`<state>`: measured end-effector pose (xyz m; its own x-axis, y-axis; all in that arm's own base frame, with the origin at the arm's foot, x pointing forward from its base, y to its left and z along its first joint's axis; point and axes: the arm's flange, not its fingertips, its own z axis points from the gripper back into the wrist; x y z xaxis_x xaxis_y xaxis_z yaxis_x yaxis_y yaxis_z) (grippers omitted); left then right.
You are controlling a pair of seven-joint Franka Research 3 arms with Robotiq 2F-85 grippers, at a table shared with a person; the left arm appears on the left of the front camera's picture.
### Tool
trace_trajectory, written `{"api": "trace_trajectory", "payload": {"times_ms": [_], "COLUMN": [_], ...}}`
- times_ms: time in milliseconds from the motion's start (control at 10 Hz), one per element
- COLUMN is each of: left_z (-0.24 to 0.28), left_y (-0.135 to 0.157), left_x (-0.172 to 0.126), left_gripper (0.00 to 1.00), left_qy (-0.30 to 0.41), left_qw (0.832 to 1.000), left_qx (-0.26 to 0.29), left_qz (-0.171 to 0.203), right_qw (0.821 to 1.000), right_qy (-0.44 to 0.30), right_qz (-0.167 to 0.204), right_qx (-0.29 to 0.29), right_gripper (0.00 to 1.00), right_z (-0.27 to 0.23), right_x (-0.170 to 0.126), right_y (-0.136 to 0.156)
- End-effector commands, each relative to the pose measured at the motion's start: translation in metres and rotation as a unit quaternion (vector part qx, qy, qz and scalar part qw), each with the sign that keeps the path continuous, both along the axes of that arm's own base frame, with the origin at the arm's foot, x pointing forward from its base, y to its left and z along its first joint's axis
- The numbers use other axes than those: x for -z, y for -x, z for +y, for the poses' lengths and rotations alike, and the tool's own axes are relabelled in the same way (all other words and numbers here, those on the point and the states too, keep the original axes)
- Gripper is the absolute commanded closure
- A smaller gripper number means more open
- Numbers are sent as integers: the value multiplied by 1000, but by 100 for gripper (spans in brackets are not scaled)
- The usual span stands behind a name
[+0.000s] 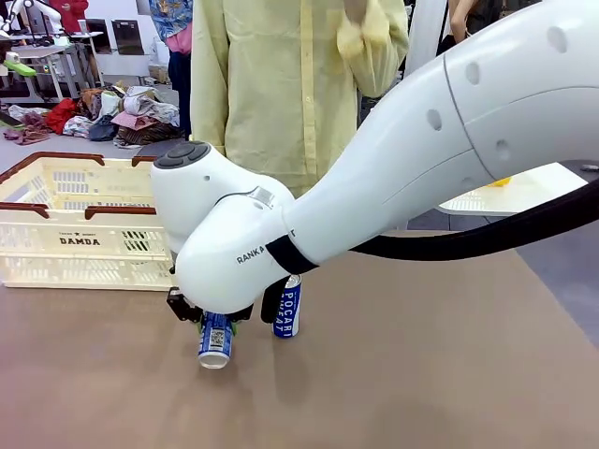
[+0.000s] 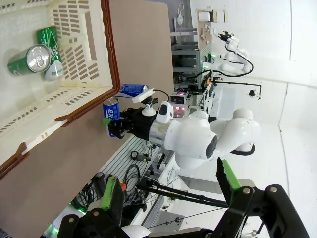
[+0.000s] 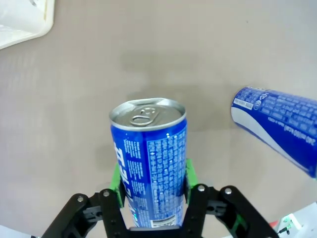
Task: Place the drinks into the Shopping basket.
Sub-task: Pick up one drink and place it into the Shopping basket.
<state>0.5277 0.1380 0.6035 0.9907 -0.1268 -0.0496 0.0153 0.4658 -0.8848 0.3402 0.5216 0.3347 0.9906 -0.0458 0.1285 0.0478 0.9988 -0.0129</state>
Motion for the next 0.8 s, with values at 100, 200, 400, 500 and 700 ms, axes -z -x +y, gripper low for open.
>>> {"api": "trace_trajectory", "payload": {"times_ms": [100, 200, 400, 500, 700], "left_z": [-1, -1, -1, -1, -1], "left_y": [2, 2, 2, 2, 2], "left_x": [-4, -4, -4, -4, -4], "left_gripper": [0, 0, 0, 0, 0], "left_qy": [7, 7, 7, 7, 7], "left_qw": [1000, 1000, 1000, 1000, 1000], "left_qx": [-1, -1, -1, -1, -1], "left_qz": [2, 2, 2, 2, 2], "right_qw": [1000, 1000, 1000, 1000, 1000], "right_qy": [0, 2, 5, 6, 2], "right_qz": [14, 17, 20, 18, 18], "right_qx": [-2, -2, -6, -6, -8], "right_gripper": [100, 100, 21, 0, 0], "right_z": [3, 5, 6, 6, 5], "right_x": [-6, -4, -2, -1, -1], "right_y": [-6, -8, -10, -10, -11]}}
